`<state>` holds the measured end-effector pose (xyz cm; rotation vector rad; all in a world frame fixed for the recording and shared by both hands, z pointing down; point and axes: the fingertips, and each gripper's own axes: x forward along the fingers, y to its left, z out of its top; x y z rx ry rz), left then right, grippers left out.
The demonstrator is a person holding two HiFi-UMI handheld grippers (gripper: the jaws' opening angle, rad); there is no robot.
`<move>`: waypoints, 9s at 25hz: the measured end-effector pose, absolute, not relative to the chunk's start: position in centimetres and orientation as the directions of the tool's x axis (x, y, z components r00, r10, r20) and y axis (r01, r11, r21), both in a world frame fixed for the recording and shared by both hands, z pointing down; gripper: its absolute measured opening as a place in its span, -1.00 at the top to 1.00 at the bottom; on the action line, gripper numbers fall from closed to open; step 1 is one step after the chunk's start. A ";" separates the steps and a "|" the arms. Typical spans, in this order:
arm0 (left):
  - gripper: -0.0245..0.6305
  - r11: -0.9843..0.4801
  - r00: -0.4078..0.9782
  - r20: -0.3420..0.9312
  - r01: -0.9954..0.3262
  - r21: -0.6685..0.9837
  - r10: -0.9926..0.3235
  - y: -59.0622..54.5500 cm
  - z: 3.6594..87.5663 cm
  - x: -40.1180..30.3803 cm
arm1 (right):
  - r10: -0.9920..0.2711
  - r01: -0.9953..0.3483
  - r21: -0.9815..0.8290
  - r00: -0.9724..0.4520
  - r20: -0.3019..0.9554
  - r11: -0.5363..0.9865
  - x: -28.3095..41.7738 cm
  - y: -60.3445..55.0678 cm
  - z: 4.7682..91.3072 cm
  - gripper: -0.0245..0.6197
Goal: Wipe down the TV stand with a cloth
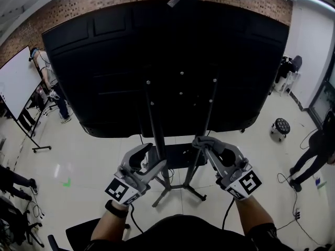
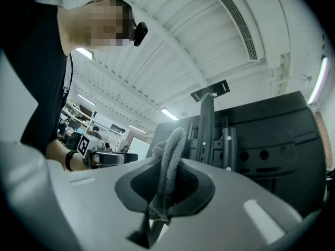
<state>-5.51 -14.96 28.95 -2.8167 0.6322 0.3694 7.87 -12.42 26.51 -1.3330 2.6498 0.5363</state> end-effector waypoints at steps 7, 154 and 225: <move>0.12 -0.863 0.868 -0.342 -0.449 -0.231 -0.360 -16.6 22.1 -3.6 | -0.702 -0.740 0.392 -0.660 -0.267 0.547 8.7 -15.1 22.0 0.84; 0.10 -0.829 0.841 -0.030 -0.538 -0.151 -0.540 -28.2 36.4 1.3 | -0.917 0.030 0.937 -0.198 0.346 0.347 4.0 -32.8 40.5 0.84; 0.04 -0.835 0.884 -0.213 -0.464 -0.295 -0.416 -24.2 24.8 14.1 | -0.940 -0.699 0.685 -0.335 -0.058 0.207 21.5 -31.2 22.9 0.84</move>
